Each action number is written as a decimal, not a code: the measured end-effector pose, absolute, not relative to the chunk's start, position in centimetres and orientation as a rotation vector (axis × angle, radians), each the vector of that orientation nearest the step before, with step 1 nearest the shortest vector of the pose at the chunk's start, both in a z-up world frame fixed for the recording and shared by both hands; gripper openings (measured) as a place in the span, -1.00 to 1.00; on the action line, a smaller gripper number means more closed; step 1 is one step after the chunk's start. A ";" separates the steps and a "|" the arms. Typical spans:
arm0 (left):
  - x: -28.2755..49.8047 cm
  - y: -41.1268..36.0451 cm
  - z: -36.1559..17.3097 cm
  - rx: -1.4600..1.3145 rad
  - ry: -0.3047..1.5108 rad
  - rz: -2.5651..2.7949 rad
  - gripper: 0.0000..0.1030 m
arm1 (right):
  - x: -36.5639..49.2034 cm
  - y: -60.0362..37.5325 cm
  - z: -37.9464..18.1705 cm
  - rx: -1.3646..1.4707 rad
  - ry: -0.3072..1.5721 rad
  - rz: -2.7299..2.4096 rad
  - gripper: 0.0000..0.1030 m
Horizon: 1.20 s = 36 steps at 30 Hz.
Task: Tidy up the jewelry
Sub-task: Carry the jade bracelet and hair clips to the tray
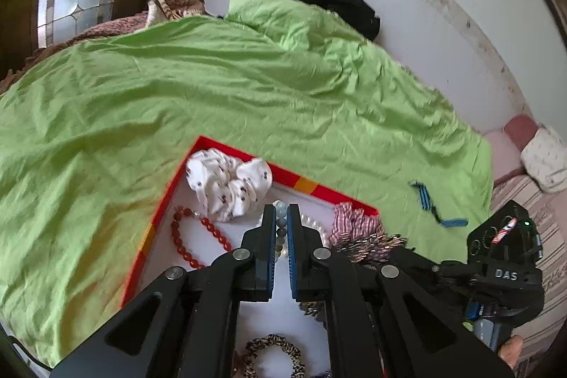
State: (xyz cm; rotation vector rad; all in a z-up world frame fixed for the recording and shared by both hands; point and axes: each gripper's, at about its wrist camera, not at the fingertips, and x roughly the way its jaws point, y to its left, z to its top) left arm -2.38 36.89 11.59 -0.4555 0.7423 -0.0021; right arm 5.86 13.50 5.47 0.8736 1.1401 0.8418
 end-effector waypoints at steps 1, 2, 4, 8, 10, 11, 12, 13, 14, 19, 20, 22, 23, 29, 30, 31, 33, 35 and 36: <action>-2.1 36.5 11.3 -0.441 0.759 -0.003 -0.89 | 5.9 13.3 5.0 0.883 1.147 0.837 -0.82; -1.9 36.1 11.1 -0.425 0.773 0.001 -0.89 | 6.0 13.0 4.5 0.904 1.148 0.835 -0.82; -1.5 35.4 10.7 -0.394 0.797 0.011 -0.89 | 6.1 12.4 4.4 0.902 1.146 0.821 -0.82; -0.7 34.3 9.6 -0.350 0.848 0.019 -0.89 | 5.9 12.0 4.9 0.821 1.130 0.791 -0.80; -0.4 33.9 9.2 -0.326 0.864 0.033 -0.89 | 5.7 12.1 5.3 0.747 1.117 0.766 -0.76; -0.2 33.7 8.9 -0.305 0.877 0.046 -0.89 | 5.5 12.3 5.5 0.706 1.112 0.750 -0.74; -0.1 33.6 8.7 -0.295 0.886 0.053 -0.89 | 5.4 12.3 5.4 0.679 1.108 0.743 -0.72; 0.1 33.5 8.4 -0.285 0.900 0.062 -0.89 | 5.3 12.5 5.4 0.660 1.105 0.740 -0.72; 0.2 33.4 8.1 -0.278 0.914 0.069 -0.89 | 5.1 12.7 5.4 0.635 1.104 0.734 -0.71; 0.4 33.4 7.4 -0.249 0.933 0.111 -0.89 | 4.9 14.1 4.8 0.553 1.115 0.718 -0.68; 0.4 33.5 7.5 -0.251 0.931 0.114 -0.89 | 4.8 14.4 4.7 0.541 1.115 0.716 -0.68; 0.2 33.6 7.6 -0.258 0.927 0.111 -0.89 | 4.8 15.0 4.9 0.510 1.107 0.711 -0.68; 0.2 33.6 7.7 -0.256 0.921 0.111 -0.89 | 4.8 15.3 5.0 0.489 1.102 0.707 -0.64; -0.1 33.4 8.3 -0.254 0.900 0.089 -0.88 | 5.0 15.4 5.7 0.436 1.077 0.665 -0.45; -0.1 33.4 8.4 -0.257 0.899 0.083 -0.78 | 5.1 15.3 5.8 0.438 1.076 0.662 -0.37; -0.2 33.4 8.5 -0.262 0.897 0.076 -0.67 | 5.1 15.1 5.9 0.446 1.075 0.661 -0.32; -0.5 33.6 8.9 -0.284 0.874 0.058 -0.10 | 5.1 14.6 6.3 0.467 1.065 0.654 -0.23; -0.9 33.8 9.5 -0.294 0.839 0.057 0.04 | 5.1 14.2 6.8 0.484 1.054 0.654 -0.21; -1.1 33.8 9.8 -0.300 0.826 0.051 0.06 | 5.0 13.9 7.2 0.492 1.045 0.654 -0.21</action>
